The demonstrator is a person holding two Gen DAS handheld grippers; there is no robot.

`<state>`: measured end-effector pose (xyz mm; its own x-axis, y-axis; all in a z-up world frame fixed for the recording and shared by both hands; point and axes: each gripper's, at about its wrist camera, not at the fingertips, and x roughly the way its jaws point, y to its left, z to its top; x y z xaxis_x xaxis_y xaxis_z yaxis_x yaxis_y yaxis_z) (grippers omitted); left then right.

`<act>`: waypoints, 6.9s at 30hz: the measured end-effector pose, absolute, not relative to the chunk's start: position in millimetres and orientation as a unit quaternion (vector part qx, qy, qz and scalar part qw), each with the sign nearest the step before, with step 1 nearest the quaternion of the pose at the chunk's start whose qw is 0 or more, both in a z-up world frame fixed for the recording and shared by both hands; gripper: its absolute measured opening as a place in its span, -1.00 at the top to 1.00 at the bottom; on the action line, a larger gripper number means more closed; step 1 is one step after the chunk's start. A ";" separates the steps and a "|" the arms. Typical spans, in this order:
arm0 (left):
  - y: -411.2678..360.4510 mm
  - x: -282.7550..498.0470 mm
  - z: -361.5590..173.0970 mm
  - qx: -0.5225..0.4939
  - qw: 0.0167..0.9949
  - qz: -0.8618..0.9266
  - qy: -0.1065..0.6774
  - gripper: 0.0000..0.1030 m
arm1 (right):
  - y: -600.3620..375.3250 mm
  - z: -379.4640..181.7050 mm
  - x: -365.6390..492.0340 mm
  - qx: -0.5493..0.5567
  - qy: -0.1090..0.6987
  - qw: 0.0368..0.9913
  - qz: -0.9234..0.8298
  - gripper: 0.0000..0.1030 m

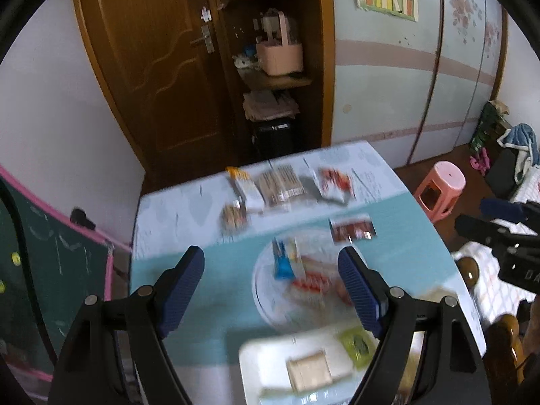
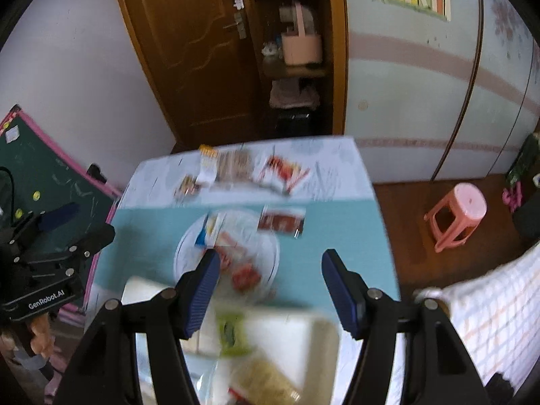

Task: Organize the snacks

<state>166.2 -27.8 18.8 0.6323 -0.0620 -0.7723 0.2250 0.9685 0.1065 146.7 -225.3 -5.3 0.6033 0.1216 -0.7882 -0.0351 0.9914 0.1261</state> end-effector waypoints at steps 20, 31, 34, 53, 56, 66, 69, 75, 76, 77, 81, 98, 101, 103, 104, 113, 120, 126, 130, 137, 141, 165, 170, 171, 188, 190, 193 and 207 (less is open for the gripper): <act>-43.1 308.1 -156.9 0.042 0.793 -0.050 0.605 -0.57 | -235.4 -156.8 310.1 0.135 0.598 0.789 0.044 -0.23; -45.5 312.2 -215.2 0.035 0.761 -0.053 0.646 -0.49 | -216.5 -221.3 326.6 0.129 0.645 0.752 0.034 -0.26; -44.7 312.3 -226.4 0.027 0.751 -0.057 0.657 -0.19 | -206.4 -221.7 327.0 0.106 0.647 0.754 0.032 -0.26; -57.0 275.6 -168.5 0.041 0.793 -0.068 0.603 0.46 | -184.9 -180.7 284.2 0.080 0.602 0.793 0.051 0.51; -55.9 259.7 -139.5 0.041 0.809 -0.079 0.581 0.46 | -191.8 -150.3 267.6 0.090 0.576 0.810 0.063 0.51; -22.9 167.6 -8.2 0.029 0.863 -0.128 0.488 0.46 | -203.7 -30.6 171.6 0.101 0.465 0.873 0.103 0.51; -14.4 136.7 24.5 0.021 0.876 -0.141 0.460 0.46 | -203.2 -4.1 133.1 0.110 0.432 0.888 0.117 0.51; -1.2 71.5 81.8 0.009 0.904 -0.165 0.395 0.46 | -198.7 38.2 63.7 0.106 0.360 0.917 0.132 0.50; -0.1 60.8 89.3 0.007 0.907 -0.168 0.386 0.46 | -198.1 42.8 56.1 0.107 0.351 0.920 0.135 0.50; 0.3 52.7 94.4 0.008 0.910 -0.169 0.378 0.46 | -198.4 47.0 48.8 0.109 0.343 0.923 0.138 0.50; 1.2 18.8 103.8 0.027 0.923 -0.160 0.350 0.46 | -198.6 58.3 24.6 0.113 0.317 0.930 0.147 0.50; -9.7 -30.7 15.8 0.023 0.896 -0.153 0.417 0.46 | -186.0 18.1 -27.9 0.116 0.347 0.918 0.152 0.49; -13.8 -32.3 6.5 0.030 0.894 -0.145 0.423 0.46 | -184.2 5.1 -31.1 0.109 0.360 0.916 0.143 0.49; -14.8 -31.9 2.1 0.030 0.892 -0.141 0.428 0.45 | -182.7 -2.5 -32.1 0.101 0.367 0.915 0.135 0.49; -14.7 -31.3 -0.1 0.028 0.890 -0.141 0.432 0.45 | -182.2 -6.9 -32.6 0.098 0.372 0.914 0.131 0.49; -12.9 -24.8 -26.4 0.022 0.870 -0.134 0.474 0.45 | -177.3 -34.8 -34.6 0.090 0.410 0.900 0.121 0.49; -14.4 -22.1 -37.8 0.020 0.861 -0.134 0.491 0.45 | -176.4 -43.2 -31.9 0.092 0.426 0.892 0.117 0.48; -16.5 -18.7 -45.2 0.022 0.852 -0.128 0.507 0.39 | -175.8 -54.6 -26.6 0.095 0.452 0.880 0.112 0.43; -17.2 -17.0 -53.1 0.025 0.843 -0.124 0.523 -0.54 | -177.5 -64.9 -22.7 0.098 0.475 0.869 0.096 0.21; -11.2 -15.2 -59.1 0.004 0.834 -0.125 0.537 -0.59 | -179.2 -68.1 -22.0 0.101 0.482 0.866 0.087 0.06; -10.5 -14.6 -61.9 0.001 0.830 -0.121 0.544 -0.59 | -176.8 -68.9 -21.2 0.097 0.486 0.864 0.090 0.05; -7.4 -4.9 -70.2 0.000 0.818 -0.110 0.564 -0.59 | -174.6 -81.5 -12.9 0.098 0.511 0.848 0.095 0.05; -6.6 1.1 -73.7 0.000 0.816 -0.107 0.568 -0.59 | -175.0 -89.4 -5.0 0.103 0.525 0.840 0.096 0.05; -6.2 3.4 -73.9 0.001 0.816 -0.105 0.568 -0.59 | -174.7 -91.0 -3.6 0.103 0.527 0.838 0.096 0.05; -12.9 68.1 -37.6 0.086 0.863 -0.087 0.490 -0.59 | -176.1 -78.8 48.2 0.071 0.520 0.847 0.081 0.05; -14.1 79.4 -27.5 0.097 0.872 -0.087 0.471 -0.59 | -179.1 -69.0 57.3 0.078 0.512 0.850 0.096 0.05; -17.0 98.8 -12.7 0.110 0.884 -0.086 0.447 -0.59 | -186.9 -54.5 78.6 0.097 0.504 0.852 0.105 0.05; -35.9 198.2 -46.1 0.128 0.864 -0.117 0.473 -0.59 | -191.9 -108.6 191.9 0.097 0.580 0.802 0.107 -0.08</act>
